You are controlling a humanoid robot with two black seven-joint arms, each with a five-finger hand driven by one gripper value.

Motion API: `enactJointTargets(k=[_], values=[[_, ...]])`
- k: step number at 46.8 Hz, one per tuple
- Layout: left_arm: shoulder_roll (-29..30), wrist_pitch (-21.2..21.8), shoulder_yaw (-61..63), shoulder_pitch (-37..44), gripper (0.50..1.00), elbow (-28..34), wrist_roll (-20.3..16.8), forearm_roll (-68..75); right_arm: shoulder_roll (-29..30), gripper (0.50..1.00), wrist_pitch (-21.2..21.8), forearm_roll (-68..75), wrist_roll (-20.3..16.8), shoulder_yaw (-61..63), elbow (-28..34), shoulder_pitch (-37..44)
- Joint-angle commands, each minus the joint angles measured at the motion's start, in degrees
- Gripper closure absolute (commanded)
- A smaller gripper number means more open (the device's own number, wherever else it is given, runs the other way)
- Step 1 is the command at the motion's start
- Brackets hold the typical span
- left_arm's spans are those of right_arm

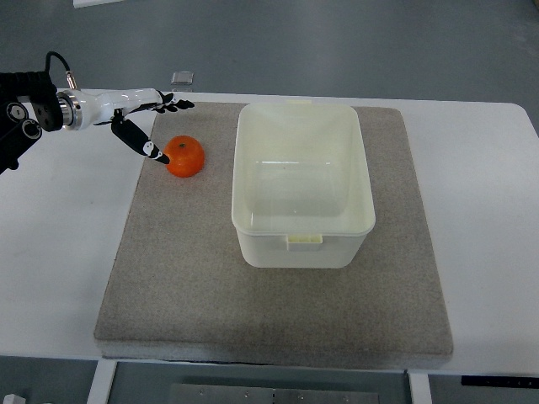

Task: Put orange in box with left hand
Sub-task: 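Reach the left hand down toward the orange beside the box, then close the left hand's fingers around the orange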

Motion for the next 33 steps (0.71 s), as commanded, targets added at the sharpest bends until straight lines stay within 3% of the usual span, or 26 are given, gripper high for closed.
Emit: enactJointTargets(k=[1, 8, 33], values=[[-0.3, 2.7, 2.1, -0.1, 0.512, -0.5, 0.0, 3.6, 0.0, 0.568, 0.0, 0.0, 0.0, 0.0, 0.0, 0.0], [-0.5, 5.5, 7.0, -0.9, 0.512, -0.5, 0.0, 4.3, 0.0, 0.568, 0.0, 0.0, 0.0, 0.0, 0.0, 0.0], [-2.7, 5.9, 8.4, -1.2, 0.519, 0.2, 0.4, 7.8, 0.0, 0.568, 0.0, 0.0, 0.0, 0.0, 0.0, 0.0]])
